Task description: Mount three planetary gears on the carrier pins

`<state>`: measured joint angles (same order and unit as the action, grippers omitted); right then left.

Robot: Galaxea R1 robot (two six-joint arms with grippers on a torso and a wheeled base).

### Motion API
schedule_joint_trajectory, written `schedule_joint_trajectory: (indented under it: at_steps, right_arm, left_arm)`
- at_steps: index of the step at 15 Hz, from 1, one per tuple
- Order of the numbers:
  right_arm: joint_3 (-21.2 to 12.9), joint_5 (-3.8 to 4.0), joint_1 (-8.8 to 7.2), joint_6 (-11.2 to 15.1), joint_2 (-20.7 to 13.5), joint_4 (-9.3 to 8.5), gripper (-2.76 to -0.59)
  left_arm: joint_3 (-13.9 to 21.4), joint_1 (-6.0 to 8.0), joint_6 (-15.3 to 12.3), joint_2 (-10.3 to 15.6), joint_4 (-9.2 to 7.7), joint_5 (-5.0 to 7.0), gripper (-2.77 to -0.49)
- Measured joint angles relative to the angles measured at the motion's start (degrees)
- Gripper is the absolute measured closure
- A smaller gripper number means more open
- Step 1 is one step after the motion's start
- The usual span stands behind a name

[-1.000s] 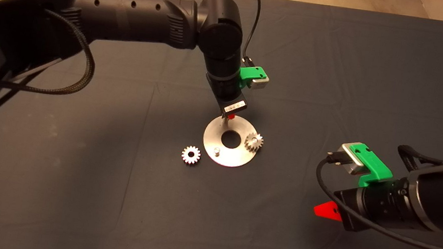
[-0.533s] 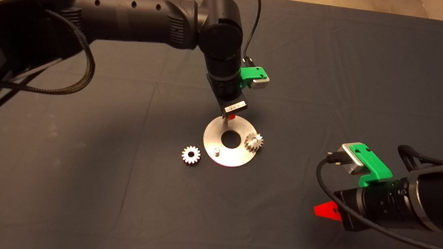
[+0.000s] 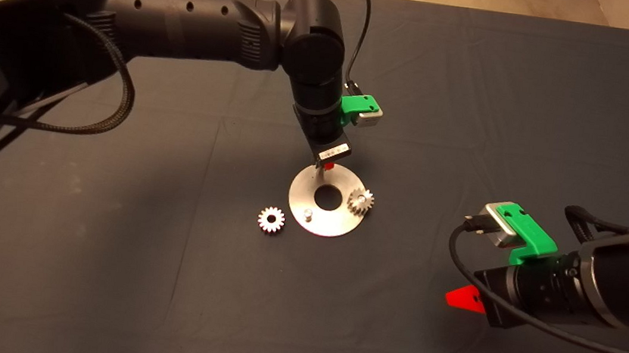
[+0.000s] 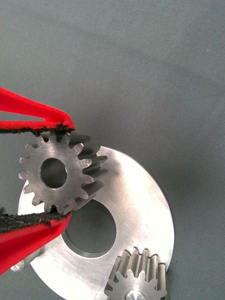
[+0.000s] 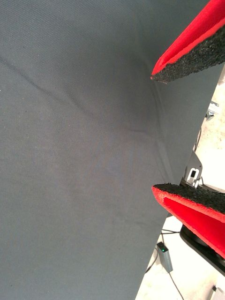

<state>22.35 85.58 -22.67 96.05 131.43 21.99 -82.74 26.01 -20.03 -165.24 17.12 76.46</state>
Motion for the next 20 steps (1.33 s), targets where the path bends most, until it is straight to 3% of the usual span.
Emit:
schedule_joint_trajectory:
  at_steps: [14,20]
  right_arm:
    - [0.00,0.00,0.18,0.00,0.02,0.00,-1.60]
    - [0.00,0.00,0.30,0.00,0.00,0.00,-1.60]
  left_arm:
    - [1.26,-0.13,-0.02,1.57,0.02,-0.11,-0.77]
    - [1.26,-0.27,-0.02,1.49,0.02,-0.96,-0.77]
